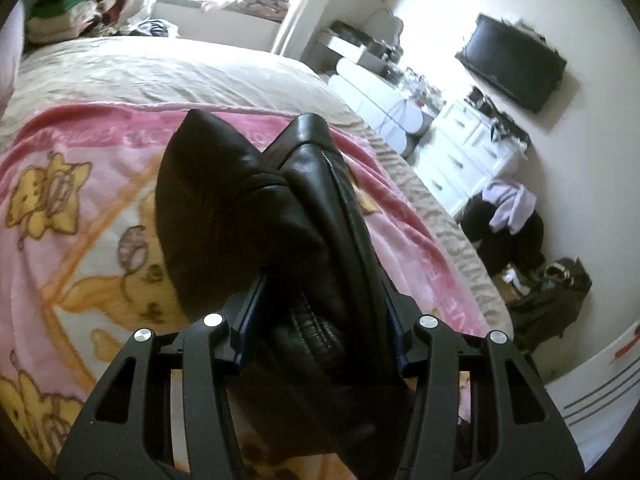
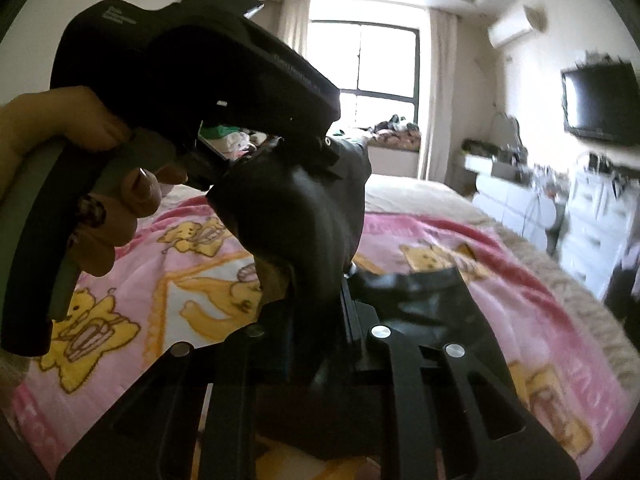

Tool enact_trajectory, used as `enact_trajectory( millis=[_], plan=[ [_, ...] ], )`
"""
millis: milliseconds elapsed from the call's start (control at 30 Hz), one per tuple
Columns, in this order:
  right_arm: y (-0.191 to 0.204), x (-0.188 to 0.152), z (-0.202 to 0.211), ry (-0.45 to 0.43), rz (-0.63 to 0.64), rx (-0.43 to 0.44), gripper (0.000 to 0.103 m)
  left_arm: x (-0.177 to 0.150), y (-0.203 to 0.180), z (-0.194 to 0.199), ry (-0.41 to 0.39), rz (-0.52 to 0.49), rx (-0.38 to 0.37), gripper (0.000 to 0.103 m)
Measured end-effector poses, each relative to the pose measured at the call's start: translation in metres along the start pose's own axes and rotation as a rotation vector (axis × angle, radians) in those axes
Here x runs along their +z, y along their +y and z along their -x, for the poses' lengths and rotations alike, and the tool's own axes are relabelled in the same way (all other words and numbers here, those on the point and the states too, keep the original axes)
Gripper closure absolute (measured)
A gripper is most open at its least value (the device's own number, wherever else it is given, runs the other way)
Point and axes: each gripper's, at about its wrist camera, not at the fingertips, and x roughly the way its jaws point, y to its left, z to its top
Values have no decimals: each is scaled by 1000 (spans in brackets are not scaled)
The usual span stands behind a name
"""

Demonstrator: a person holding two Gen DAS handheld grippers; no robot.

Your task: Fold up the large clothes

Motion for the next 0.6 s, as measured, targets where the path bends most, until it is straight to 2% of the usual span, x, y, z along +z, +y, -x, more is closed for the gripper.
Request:
enact_trajectory(
  millis=[300,500,600],
  plan=[
    [-43,-26,-6,56,-171,22,87,-2,-36,-46,80,-40,-13,58],
    [-66,-39,-9,91,-279,52,86,-2,-43,-67,124,-5,-70,54],
    [-82,-45,-12,117,-371,70,86,-2,-44,-68,112,3,-92,47]
  ],
)
